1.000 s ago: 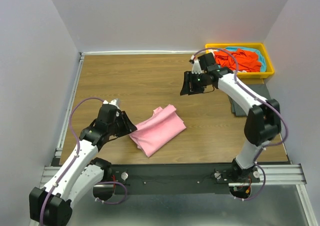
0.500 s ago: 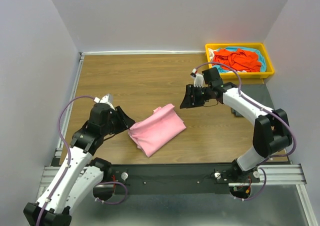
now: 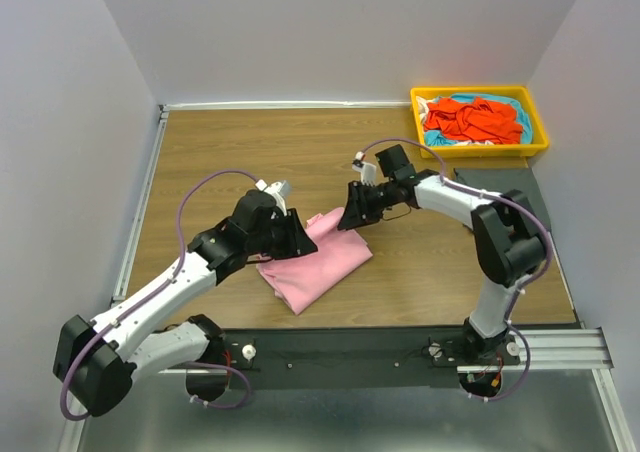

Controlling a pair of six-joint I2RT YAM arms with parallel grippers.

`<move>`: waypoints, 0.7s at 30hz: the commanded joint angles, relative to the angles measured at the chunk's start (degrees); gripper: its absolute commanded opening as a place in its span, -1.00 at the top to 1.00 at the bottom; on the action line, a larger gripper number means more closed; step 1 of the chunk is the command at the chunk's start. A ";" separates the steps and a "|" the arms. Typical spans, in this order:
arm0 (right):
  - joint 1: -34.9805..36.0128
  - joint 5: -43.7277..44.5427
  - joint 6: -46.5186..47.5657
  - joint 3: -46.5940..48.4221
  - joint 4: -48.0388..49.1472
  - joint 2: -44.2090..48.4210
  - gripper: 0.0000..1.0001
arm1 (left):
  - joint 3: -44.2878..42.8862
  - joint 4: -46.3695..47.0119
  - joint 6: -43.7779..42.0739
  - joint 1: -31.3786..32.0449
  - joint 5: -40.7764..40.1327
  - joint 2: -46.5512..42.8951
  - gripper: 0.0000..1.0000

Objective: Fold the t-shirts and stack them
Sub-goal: Fold the tshirt

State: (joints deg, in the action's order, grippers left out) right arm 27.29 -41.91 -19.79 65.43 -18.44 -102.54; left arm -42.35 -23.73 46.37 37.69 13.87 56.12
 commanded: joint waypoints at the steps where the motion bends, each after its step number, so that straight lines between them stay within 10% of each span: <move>1: 2.67 -1.60 -1.03 5.83 3.76 -6.15 0.10 | -1.59 4.30 -1.71 0.71 0.72 3.37 0.20; 11: 7.60 -0.80 -4.03 21.22 5.25 -19.79 0.10 | 2.26 7.89 1.26 1.16 -1.21 8.39 0.20; 21: 6.38 0.25 -3.94 11.22 5.52 -9.00 0.09 | 14.64 14.67 11.10 -8.51 -3.15 3.57 0.44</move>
State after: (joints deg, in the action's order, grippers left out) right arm 34.81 -41.36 -23.22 80.01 -13.32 -116.51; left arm -33.08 -12.05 52.07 32.56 12.36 63.18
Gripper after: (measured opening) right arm 0.452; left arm 0.285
